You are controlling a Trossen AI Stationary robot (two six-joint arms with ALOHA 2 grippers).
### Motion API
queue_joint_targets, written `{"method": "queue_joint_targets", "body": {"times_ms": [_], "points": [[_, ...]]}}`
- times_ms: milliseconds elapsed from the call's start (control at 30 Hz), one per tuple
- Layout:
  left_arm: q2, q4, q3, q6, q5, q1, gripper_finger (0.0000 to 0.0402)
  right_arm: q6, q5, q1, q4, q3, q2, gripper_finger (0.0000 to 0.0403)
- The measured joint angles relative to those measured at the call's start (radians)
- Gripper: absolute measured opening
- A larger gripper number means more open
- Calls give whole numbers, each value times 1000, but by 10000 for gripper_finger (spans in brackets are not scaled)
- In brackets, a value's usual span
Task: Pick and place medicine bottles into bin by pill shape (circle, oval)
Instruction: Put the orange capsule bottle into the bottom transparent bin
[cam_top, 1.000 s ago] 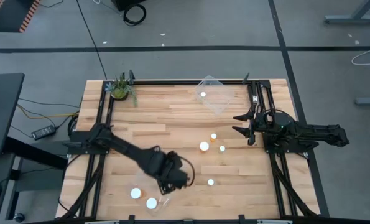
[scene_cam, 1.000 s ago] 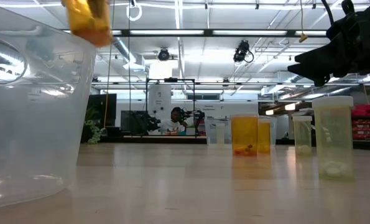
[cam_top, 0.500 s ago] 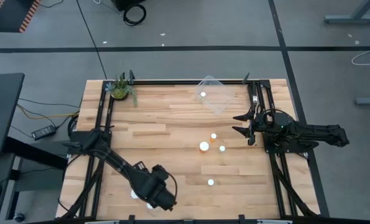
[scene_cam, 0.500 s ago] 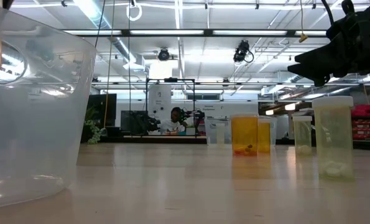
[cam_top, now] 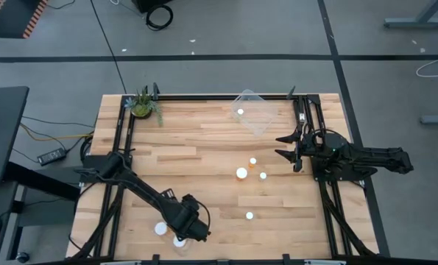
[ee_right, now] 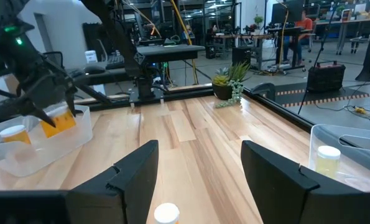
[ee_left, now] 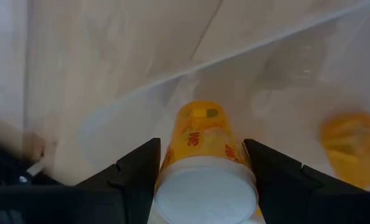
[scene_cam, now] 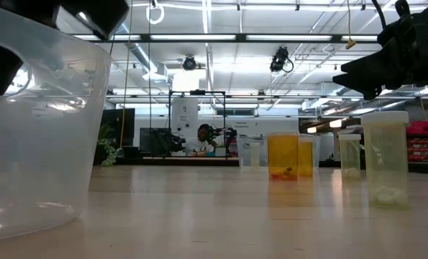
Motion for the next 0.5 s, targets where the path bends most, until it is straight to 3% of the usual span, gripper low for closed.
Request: {"method": "queue_joint_targets", "body": {"times_ms": [300,500], "points": [[0,10,-20,9,-1,2,222,0,0,0,0,0,0,237],[0,21,-20,9,-2,2,251,0,0,0,0,0,0,237]]}}
